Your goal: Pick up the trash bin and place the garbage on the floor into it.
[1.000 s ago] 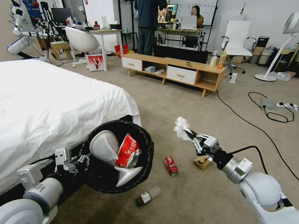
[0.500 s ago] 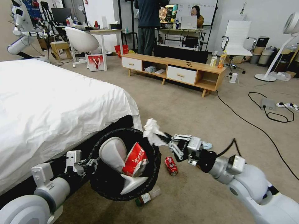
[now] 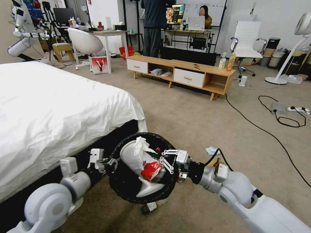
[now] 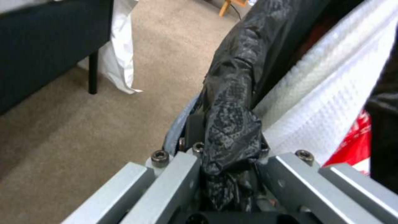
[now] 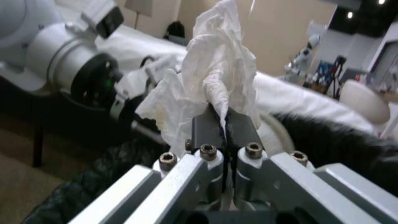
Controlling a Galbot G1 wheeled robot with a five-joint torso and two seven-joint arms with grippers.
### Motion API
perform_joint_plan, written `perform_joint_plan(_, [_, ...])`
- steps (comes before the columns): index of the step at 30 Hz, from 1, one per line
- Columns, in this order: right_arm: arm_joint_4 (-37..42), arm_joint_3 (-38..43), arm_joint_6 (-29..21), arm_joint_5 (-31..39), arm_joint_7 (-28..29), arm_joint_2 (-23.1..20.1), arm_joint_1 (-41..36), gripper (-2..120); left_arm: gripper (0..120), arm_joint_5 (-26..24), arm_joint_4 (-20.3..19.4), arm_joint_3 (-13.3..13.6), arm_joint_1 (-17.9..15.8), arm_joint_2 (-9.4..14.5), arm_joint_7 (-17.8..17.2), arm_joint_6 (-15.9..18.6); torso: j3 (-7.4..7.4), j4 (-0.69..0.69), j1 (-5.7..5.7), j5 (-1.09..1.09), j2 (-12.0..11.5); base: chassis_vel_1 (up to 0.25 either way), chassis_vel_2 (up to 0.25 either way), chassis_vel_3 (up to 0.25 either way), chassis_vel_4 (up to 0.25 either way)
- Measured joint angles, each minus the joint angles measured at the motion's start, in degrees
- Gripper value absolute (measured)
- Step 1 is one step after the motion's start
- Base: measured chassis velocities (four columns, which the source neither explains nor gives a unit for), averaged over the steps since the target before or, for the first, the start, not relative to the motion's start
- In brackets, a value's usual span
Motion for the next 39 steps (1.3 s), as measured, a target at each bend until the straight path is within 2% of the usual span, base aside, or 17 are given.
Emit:
perform_joint_plan(3, [-1.3, -0.6, -0.1, -0.6, 0.9, 0.2, -0.5, 0, 2, 0.2, 0.9, 0.8, -0.9, -0.3, 0.1, -0.1, 0.0, 0.0, 0.0, 0.0, 0.0, 0.0, 0.0, 0.0, 0.0])
perform_joint_plan(6, [-1.7, -0.4, -0.1, -1.1, 1.8, 0.2, -1.3, 8, 2, 0.1, 0.9, 0.8, -1.1, -0.4, 0.1, -0.1, 0.0, 0.0, 0.0, -0.01, 0.0, 0.0, 0.0, 0.0, 0.0])
perform_joint_plan(7, [-1.8, 0.0, 0.0, -1.4, 2.0, 0.2, -1.7, 14, 2, -0.4, 0.5, 0.3, -0.9, -0.3, 0.1, -0.1, 0.0, 0.0, 0.0, 0.0, 0.0, 0.0, 0.0, 0.0, 0.0])
perform_joint_plan(8, [-1.8, 0.0, 0.0, -1.4, 2.0, 0.2, -1.7, 14, 2, -0.4, 0.5, 0.3, -0.9, -0.3, 0.1, -0.1, 0.0, 0.0, 0.0, 0.0, 0.0, 0.0, 0.0, 0.0, 0.0])
perform_joint_plan(9, [-1.9, 0.2, 0.0, -1.7, 2.1, 0.2, -1.9, 21, 2, -0.9, 0.2, -0.1, -0.7, -0.2, 0.2, -0.1, -0.01, 0.0, 0.0, 0.0, 0.0, 0.0, 0.0, 0.0, 0.0])
perform_joint_plan(11, [-2.0, 0.2, 0.0, -1.9, 2.2, 0.2, -2.1, 25, 2, -1.1, 0.0, -0.3, -0.5, -0.1, 0.2, -0.1, -0.01, 0.0, 0.0, 0.0, 0.0, 0.0, 0.0, 0.0, 0.0])
perform_joint_plan(13, [-2.0, 0.3, 0.1, -2.3, 2.2, 0.4, -2.5, 36, 2, -1.3, -0.3, -1.2, 0.2, 0.0, 0.2, -0.1, -0.01, 0.01, 0.0, 0.0, 0.0, 0.0, 0.0, 0.0, 0.0])
perform_joint_plan(17, [-1.9, 0.5, 0.1, -2.6, 2.2, 0.4, -3.1, 45, 2, -1.4, -0.7, -1.9, 0.9, 0.1, 0.3, -0.1, -0.01, 0.01, 0.0, 0.0, 0.0, 0.0, 0.0, 0.0, 0.0])
perform_joint_plan(19, [-1.6, 1.2, 0.2, -3.2, 2.2, 0.3, -4.3, 58, 2, -1.5, -1.2, -2.8, 1.6, 0.3, 0.5, -0.1, -0.01, 0.01, 0.0, 0.0, 0.0, 0.0, 0.0, 0.0, 0.0])
perform_joint_plan(20, [-1.6, 1.2, 0.2, -3.2, 2.2, 0.3, -4.3, 58, 2, -1.5, -1.2, -2.8, 1.6, 0.3, 0.5, -0.1, -0.01, 0.01, 0.0, 0.0, 0.0, 0.0, 0.0, 0.0, 0.0])
perform_joint_plan(21, [-1.5, 1.9, 0.2, -3.4, 2.3, 0.1, -5.0, 64, 2, -1.4, -1.1, -3.5, 1.8, 0.4, 0.1, -0.1, -0.01, -0.03, 0.0, -0.01, 0.0, 0.0, 0.0, 0.0, 0.0])
perform_joint_plan(22, [-1.5, 2.3, 0.2, -3.6, 2.3, -0.2, -5.6, 70, 2, -1.4, -1.2, -3.9, 1.8, 0.5, 0.0, -0.1, -0.01, 0.01, 0.0, -0.01, 0.0, 0.0, 0.0, 0.0, 0.0])
perform_joint_plan(23, [-1.2, 2.7, 0.3, -3.8, 2.3, -0.3, -6.1, 75, 3, -1.5, -1.3, -4.1, 1.8, 0.5, -0.1, -0.1, -0.01, -0.01, 0.0, 0.03, 0.0, 0.0, 0.0, 0.0, 0.0])
perform_joint_plan(26, [-1.0, 3.1, 0.4, -3.9, 2.3, -0.4, -6.5, 79, 3, -1.6, -1.3, -4.1, 1.9, 0.5, -0.1, 0.0, 0.0, 0.02, 0.0, -0.01, 0.0, 0.0, 0.0, 0.0, 0.0])
perform_joint_plan(29, [-0.2, 4.3, 0.5, -4.4, 2.2, -0.5, -7.2, 95, 3, -1.7, -1.3, -4.3, 2.2, 0.2, -0.5, 0.1, -0.01, -0.01, 0.0, 0.02, 0.0, 0.0, 0.0, 0.0, 0.0])
perform_joint_plan(32, [0.8, 5.5, 0.6, -4.5, 2.2, -0.5, -7.3, 99, 3, -1.7, -1.2, -4.7, 2.8, -0.2, -0.8, 0.1, -0.01, 0.0, 0.0, 0.0, 0.0, 0.0, 0.0, 0.0, 0.0])
perform_joint_plan(39, [5.1, 8.2, 0.9, -4.4, 2.0, -0.5, -6.2, 100, 2, -1.4, -0.1, -5.6, 3.9, -0.6, -0.9, 0.1, -0.01, 0.01, 0.0, 0.0, 0.0, 0.0, 0.0, 0.0, 0.0])
